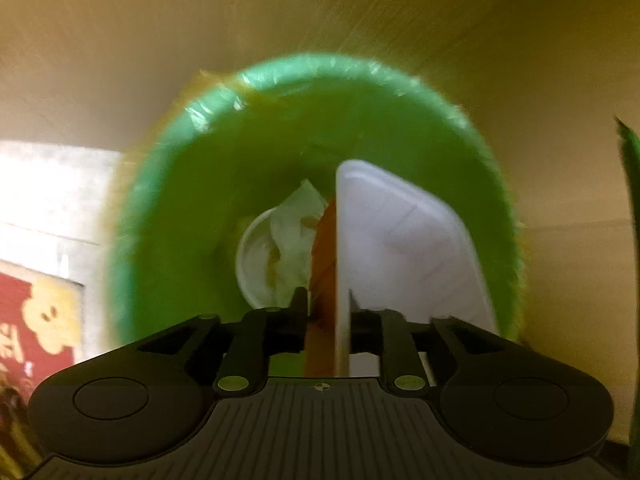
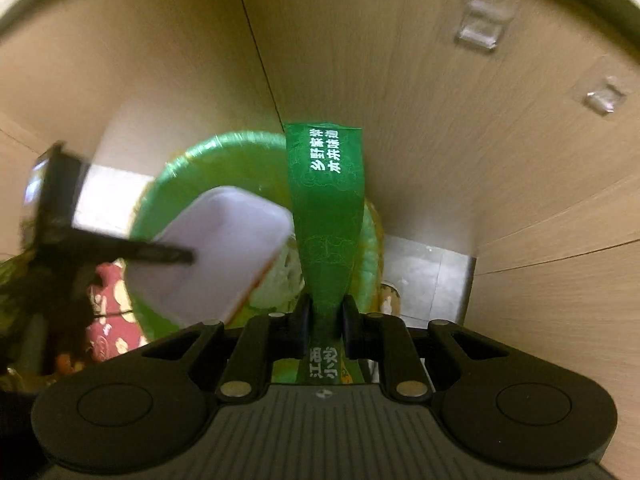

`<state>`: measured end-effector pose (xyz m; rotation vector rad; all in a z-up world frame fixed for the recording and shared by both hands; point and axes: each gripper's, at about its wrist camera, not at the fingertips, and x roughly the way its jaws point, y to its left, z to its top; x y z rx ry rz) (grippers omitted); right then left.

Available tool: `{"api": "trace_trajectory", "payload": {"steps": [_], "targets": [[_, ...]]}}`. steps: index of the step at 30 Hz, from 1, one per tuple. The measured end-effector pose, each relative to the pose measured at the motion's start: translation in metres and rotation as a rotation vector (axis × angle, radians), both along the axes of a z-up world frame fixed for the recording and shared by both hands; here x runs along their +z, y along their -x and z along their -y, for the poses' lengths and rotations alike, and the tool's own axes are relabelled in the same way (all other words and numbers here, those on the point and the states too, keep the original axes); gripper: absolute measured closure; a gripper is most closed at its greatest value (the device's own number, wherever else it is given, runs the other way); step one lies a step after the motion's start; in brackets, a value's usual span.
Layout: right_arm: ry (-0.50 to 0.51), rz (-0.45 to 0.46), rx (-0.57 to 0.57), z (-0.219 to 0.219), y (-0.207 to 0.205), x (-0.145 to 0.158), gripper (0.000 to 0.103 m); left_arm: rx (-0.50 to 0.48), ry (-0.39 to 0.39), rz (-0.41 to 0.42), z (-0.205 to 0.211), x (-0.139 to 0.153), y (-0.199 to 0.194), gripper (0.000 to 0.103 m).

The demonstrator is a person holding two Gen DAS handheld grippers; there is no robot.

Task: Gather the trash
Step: 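Lower both over the green bin and open both grippers to drop packet and tray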

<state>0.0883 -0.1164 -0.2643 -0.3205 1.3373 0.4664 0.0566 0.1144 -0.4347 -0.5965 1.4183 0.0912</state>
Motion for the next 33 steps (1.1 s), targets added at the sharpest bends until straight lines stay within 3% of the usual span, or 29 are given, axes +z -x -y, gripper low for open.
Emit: {"api": "trace_trajectory", "payload": {"steps": [1, 4, 7, 13, 17, 19, 24, 30, 33], "targets": [[0.01, -0.006, 0.005, -0.005, -0.001, -0.004, 0.088, 0.005, -0.003, -0.009, 0.001, -0.011, -0.005, 0.073], [0.033, -0.031, 0.013, -0.011, -0.007, -0.018, 0.088, 0.012, 0.012, -0.016, 0.0, -0.029, -0.013, 0.073], [0.023, -0.087, 0.009, -0.02, -0.01, -0.032, 0.088, 0.033, 0.022, 0.031, -0.011, -0.02, -0.009, 0.073], [-0.021, -0.23, 0.029, -0.047, -0.009, -0.062, 0.088, 0.112, 0.08, 0.15, -0.046, 0.038, 0.013, 0.073], [-0.08, -0.323, 0.005, -0.064, -0.005, -0.082, 0.076, 0.146, 0.037, 0.219, -0.069, 0.087, 0.032, 0.073], [-0.046, -0.287, 0.036, -0.071, -0.001, -0.076, 0.071, 0.173, 0.009, 0.256, -0.079, 0.108, 0.04, 0.073], [-0.041, -0.149, 0.082, -0.056, -0.003, -0.028, 0.071, 0.233, -0.042, 0.365, -0.096, 0.171, 0.062, 0.073], [-0.102, 0.051, 0.1, -0.037, -0.007, 0.047, 0.071, 0.185, -0.121, 0.523, -0.094, 0.255, 0.061, 0.073], [-0.14, 0.182, 0.145, -0.031, -0.004, 0.083, 0.071, 0.132, -0.121, 0.61, -0.083, 0.294, 0.054, 0.073]]}}
